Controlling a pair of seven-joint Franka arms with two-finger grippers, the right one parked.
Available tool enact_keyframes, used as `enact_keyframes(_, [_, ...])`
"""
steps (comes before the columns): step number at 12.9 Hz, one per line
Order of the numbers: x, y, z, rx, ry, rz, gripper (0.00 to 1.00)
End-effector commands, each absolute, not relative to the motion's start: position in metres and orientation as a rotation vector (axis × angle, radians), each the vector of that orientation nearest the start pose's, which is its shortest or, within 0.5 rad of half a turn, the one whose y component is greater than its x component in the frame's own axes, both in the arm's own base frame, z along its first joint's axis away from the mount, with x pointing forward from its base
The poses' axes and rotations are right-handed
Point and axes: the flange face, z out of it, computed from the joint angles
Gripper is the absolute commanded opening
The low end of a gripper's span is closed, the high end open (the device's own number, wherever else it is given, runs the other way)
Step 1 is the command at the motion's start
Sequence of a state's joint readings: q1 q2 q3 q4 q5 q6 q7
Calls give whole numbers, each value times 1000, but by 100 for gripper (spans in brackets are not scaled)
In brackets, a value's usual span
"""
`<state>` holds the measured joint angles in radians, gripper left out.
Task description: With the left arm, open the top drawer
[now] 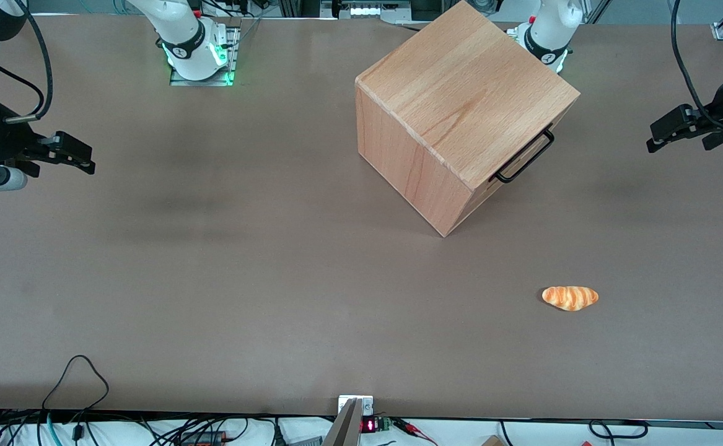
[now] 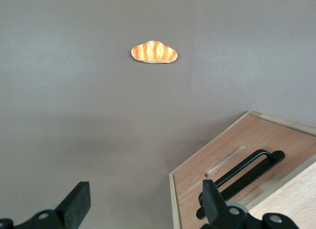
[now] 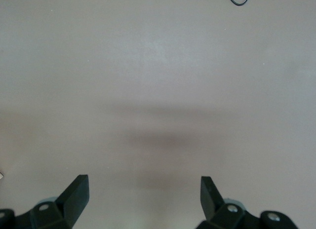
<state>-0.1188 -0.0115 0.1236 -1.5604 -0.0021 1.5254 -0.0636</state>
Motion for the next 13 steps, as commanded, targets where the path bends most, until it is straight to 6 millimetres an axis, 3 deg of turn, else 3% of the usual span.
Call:
enact_keyframes(1, [547, 3, 637, -3118, -69, 40, 100])
enact_keyframes(13, [547, 2, 629, -3131, -44, 72, 100])
